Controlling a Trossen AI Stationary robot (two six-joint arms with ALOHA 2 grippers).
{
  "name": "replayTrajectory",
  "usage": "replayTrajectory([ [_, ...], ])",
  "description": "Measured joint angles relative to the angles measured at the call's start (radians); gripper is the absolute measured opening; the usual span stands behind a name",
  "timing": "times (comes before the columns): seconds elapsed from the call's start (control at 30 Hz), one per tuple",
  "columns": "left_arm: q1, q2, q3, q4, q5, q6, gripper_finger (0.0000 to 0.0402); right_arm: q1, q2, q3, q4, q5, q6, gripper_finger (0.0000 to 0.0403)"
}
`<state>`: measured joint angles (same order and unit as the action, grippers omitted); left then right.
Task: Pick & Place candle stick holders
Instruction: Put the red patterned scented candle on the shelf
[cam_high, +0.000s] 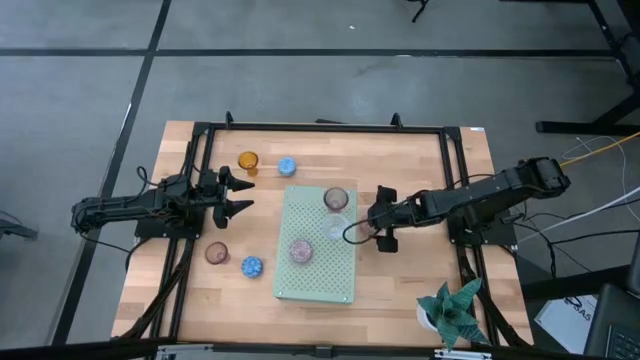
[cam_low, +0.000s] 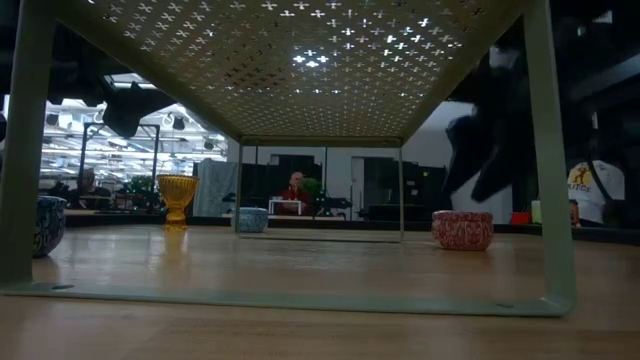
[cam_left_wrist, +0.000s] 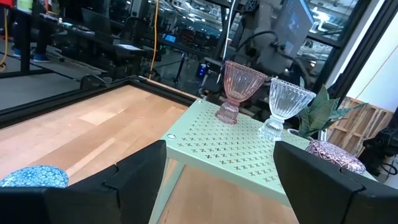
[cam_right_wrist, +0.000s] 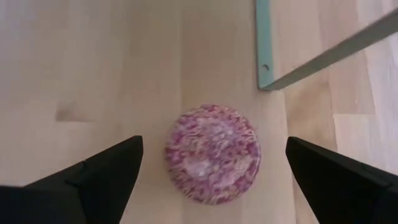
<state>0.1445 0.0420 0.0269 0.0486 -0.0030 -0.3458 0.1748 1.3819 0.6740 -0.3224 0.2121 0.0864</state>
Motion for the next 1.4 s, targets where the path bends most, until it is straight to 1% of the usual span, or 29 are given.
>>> replayTrajectory([
  [0.13,0.000,0.000,0.000,0.000,0.000,0.000,0.0294,-0.029,0.000,-0.072,0.113,-0.009,-0.037,0.0399],
  [0.27,0.000,0.000,0.000,0.000,0.000,0.000,0.0294,-0.058,0.004,-0.124,0.205,-0.062,-0.042,0.0399],
  [0.53,0.000,0.000,0.000,0.000,0.000,0.000,0.0294,-0.062,0.006,-0.171,0.247,-0.081,-0.043,0.0399],
  [0.73,0.000,0.000,0.000,0.000,0.000,0.000,0.0294,-0.062,0.040,-0.193,0.307,-0.085,-0.046,0.0396],
  [0.87,0.000,0.000,0.000,0.000,0.000,0.000,0.0294,-0.062,0.058,-0.193,0.343,-0.085,-0.056,0.0369],
  [1.07,0.000,0.000,0.000,0.000,0.000,0.000,0.0294,-0.057,0.063,-0.193,0.360,-0.084,-0.065,0.0293],
  [1.17,0.000,0.000,0.000,0.000,0.000,0.000,0.0294,-0.043,0.063,-0.192,0.360,-0.081,-0.063,0.0291],
  [1.4,0.000,0.000,0.000,0.000,0.000,0.000,0.0294,0.003,0.034,-0.193,0.327,-0.082,0.035,0.0291],
])
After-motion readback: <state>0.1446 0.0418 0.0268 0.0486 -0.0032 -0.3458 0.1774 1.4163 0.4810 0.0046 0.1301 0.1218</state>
